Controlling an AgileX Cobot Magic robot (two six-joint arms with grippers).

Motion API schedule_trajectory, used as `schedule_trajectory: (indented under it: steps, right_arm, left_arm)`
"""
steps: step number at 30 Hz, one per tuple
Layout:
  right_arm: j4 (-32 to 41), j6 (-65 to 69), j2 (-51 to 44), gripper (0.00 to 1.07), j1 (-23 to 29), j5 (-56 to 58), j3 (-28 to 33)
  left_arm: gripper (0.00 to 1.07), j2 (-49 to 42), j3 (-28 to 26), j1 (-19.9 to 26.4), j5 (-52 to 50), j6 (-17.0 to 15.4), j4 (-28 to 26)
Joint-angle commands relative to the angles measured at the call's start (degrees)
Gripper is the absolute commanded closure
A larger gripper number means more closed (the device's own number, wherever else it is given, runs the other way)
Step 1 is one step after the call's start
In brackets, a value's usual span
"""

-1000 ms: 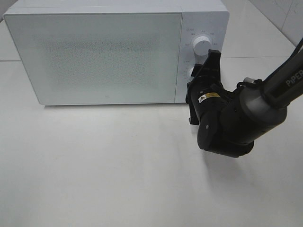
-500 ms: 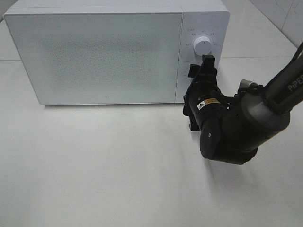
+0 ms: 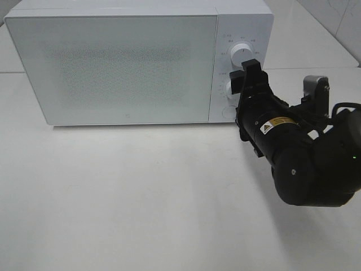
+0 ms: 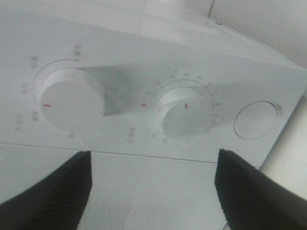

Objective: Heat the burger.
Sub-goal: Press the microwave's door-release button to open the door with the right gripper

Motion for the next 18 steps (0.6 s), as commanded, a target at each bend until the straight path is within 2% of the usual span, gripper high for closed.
schedule_trajectory:
  steps: [1, 2, 4, 6, 7, 9, 10, 11, 12, 14, 15, 16, 18]
  right_arm:
    - [-3.0, -15.1, -5.8, 0.36, -0.3, 6.0, 1.3]
    - [-3.0, -15.1, -5.8, 0.36, -0.3, 6.0, 1.3]
    - [-6.5, -25.6, -9.5, 0.36, -2.3, 14.2, 1.3]
    - [-8.1, -28.1, -10.4, 0.36, -3.0, 16.6, 1.3]
    - [-11.0, -33.7, -12.5, 0.36, -5.0, 23.5, 1.3]
    - [-12.1, -35.8, -13.3, 0.36, -5.8, 26.0, 1.3]
    - [-14.7, -40.7, -15.0, 0.36, -7.4, 32.3, 1.0]
    - [-14.7, -40.7, -15.0, 0.36, -7.4, 32.3, 1.0]
    - [-17.5, -44.8, -16.8, 0.36, -9.2, 38.8, 0.7]
    - [-18.7, -46.2, -17.6, 0.36, -10.1, 41.4, 0.6]
    - [-21.5, -48.4, -19.4, 0.36, -11.6, 47.7, 0.1]
    - [-21.5, -48.4, -19.4, 0.36, -11.6, 47.7, 0.1]
    - [-25.4, -50.5, -22.0, 0.36, -12.7, 56.0, -0.8]
  left_arm:
    - [0.07, -1.3, 0.2, 0.0, 0.1, -0.2, -0.2]
    - [0.07, -1.3, 0.2, 0.0, 0.1, -0.2, -0.2]
    - [0.07, -1.3, 0.2, 0.0, 0.1, -0.2, -0.2]
    - [0.07, -1.3, 0.2, 0.0, 0.1, -0.2, -0.2]
    - [0.07, -1.3, 0.2, 0.0, 0.1, -0.2, -0.2]
    - [0.07, -1.3, 0.2, 0.0, 0.1, -0.2, -0.2]
    - [0.07, -1.3, 0.2, 0.0, 0.1, -0.2, -0.2]
    - [0.07, -1.3, 0.2, 0.0, 0.1, -0.2, -0.2]
    - [0.07, -1.3, 0.2, 0.0, 0.1, -0.2, -0.2]
    - [0.07, -1.3, 0.2, 0.0, 0.1, -0.2, -0.2]
    - [0.07, -1.3, 0.2, 0.0, 0.1, -0.2, -0.2]
    - [0.07, -1.3, 0.2, 0.0, 0.1, -0.2, -0.2]
    - [0.07, -1.3, 0.2, 0.0, 0.1, -0.2, -0.2]
